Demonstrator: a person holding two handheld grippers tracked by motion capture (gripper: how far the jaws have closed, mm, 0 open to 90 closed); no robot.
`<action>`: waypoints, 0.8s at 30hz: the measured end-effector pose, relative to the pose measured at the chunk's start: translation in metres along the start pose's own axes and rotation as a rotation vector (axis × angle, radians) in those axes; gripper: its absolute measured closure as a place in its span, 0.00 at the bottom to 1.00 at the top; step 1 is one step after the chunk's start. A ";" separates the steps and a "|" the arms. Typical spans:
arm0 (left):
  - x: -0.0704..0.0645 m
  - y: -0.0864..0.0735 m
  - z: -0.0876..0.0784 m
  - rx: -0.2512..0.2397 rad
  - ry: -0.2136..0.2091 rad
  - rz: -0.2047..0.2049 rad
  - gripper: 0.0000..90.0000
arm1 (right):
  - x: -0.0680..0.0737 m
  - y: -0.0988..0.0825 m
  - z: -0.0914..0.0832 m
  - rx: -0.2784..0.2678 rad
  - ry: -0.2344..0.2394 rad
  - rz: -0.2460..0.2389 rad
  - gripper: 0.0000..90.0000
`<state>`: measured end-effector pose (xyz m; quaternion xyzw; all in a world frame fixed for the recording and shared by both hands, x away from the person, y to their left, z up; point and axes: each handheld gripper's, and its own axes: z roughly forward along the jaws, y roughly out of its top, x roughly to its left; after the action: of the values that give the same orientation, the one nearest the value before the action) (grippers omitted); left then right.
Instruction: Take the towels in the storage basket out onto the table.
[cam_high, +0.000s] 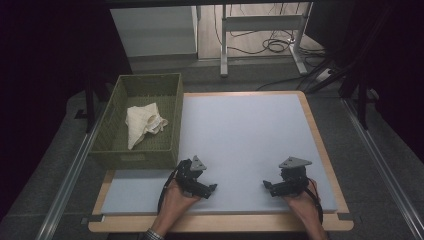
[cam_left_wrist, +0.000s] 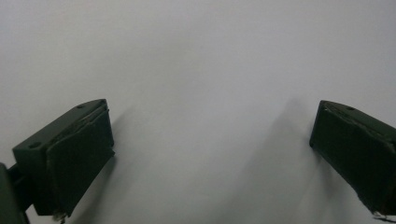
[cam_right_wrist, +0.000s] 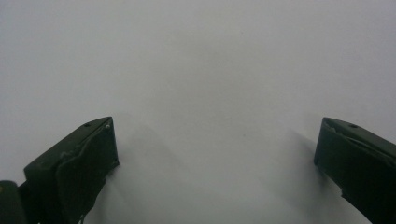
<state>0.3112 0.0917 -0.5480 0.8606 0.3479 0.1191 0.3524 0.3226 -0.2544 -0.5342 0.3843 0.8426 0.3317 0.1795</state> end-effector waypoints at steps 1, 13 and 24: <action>0.000 0.000 0.000 0.000 0.000 0.000 0.00 | 0.000 0.000 0.000 0.000 0.000 0.000 0.00; 0.000 0.000 0.000 0.000 -0.002 -0.002 0.00 | 0.000 0.000 0.000 0.000 0.001 -0.002 0.00; 0.000 0.000 0.000 0.001 -0.004 -0.003 0.00 | 0.000 0.000 0.000 -0.001 0.001 -0.002 0.00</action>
<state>0.3114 0.0921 -0.5476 0.8605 0.3486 0.1167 0.3527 0.3225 -0.2545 -0.5342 0.3831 0.8431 0.3320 0.1796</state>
